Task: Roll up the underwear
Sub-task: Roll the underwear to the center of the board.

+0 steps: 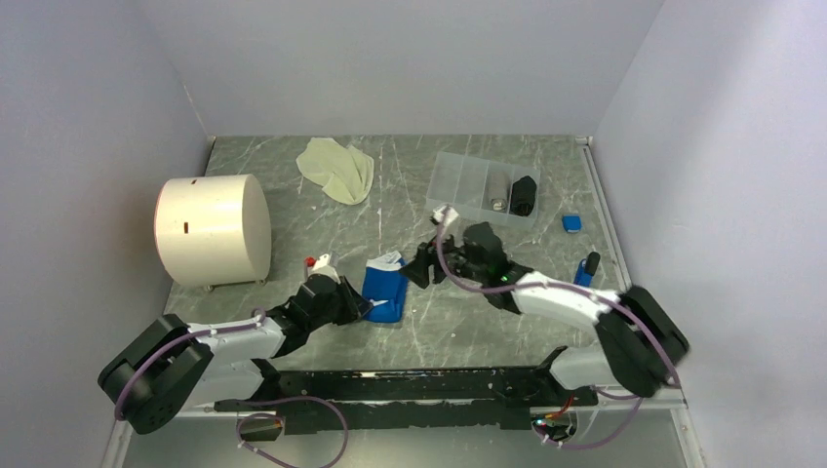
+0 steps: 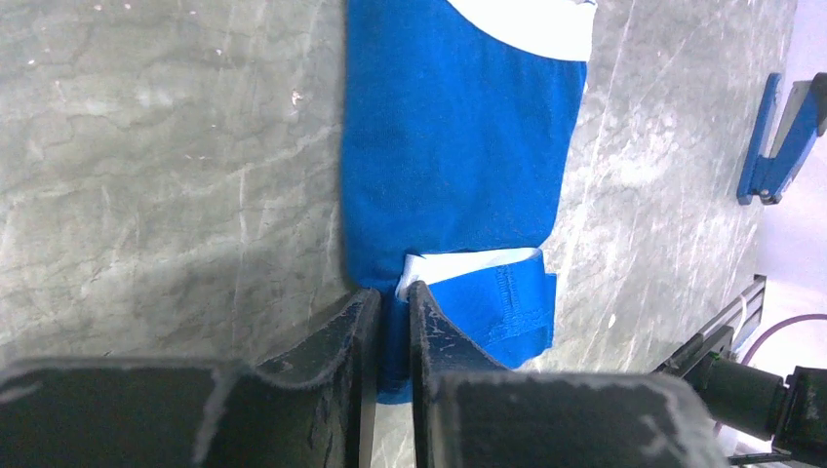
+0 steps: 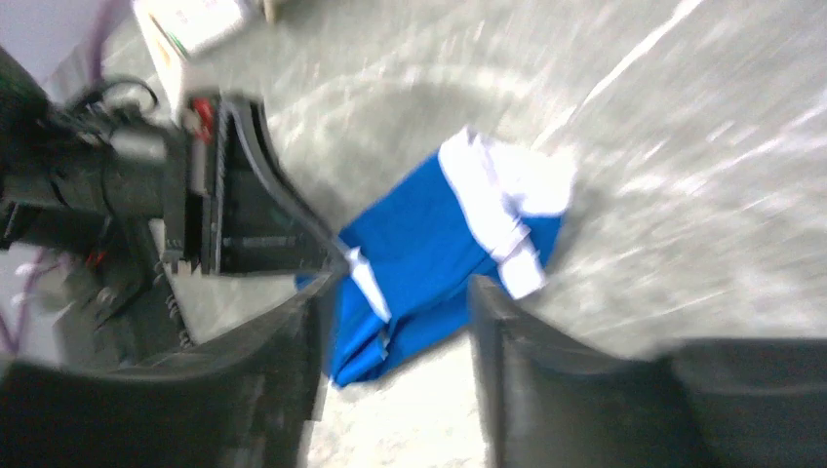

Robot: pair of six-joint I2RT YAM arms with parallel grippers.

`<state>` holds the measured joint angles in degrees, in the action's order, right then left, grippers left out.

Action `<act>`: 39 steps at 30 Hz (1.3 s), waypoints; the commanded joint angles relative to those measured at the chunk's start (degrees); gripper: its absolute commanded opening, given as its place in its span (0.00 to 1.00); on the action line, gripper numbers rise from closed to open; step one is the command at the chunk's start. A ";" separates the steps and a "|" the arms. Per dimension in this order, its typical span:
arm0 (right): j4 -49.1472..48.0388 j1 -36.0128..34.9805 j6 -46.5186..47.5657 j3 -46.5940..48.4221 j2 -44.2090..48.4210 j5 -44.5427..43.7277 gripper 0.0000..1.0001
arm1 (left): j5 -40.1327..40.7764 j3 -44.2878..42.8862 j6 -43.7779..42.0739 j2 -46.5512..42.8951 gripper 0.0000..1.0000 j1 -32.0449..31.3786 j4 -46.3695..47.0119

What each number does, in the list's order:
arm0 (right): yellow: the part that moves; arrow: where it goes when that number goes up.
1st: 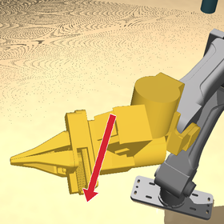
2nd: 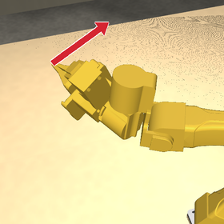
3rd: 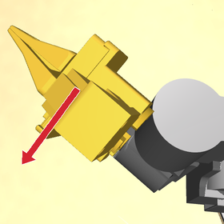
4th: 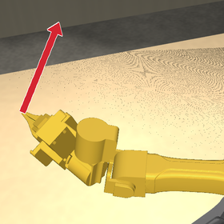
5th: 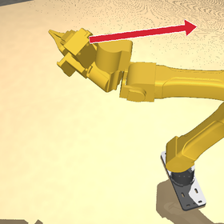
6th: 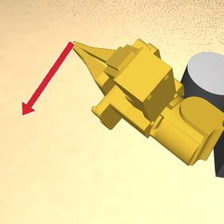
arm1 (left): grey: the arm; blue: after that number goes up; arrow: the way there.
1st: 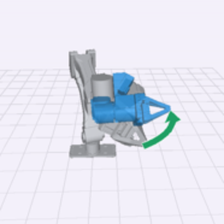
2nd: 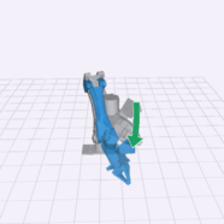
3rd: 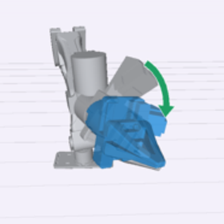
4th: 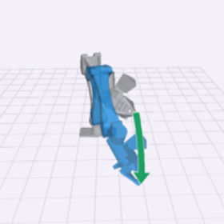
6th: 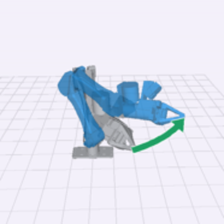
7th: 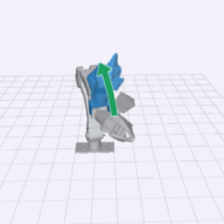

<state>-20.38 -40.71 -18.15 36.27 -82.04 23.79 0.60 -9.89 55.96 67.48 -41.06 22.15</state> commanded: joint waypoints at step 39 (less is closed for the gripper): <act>-8.24 -30.22 68.01 -6.45 -11.05 -27.55 0.38 | -2.60 -3.51 -6.96 0.46 0.19 -0.46 -18.60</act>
<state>-31.55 -70.72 50.68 26.96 -90.67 -1.67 -0.78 -14.41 51.70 66.02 -41.12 12.14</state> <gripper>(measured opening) 0.454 0.200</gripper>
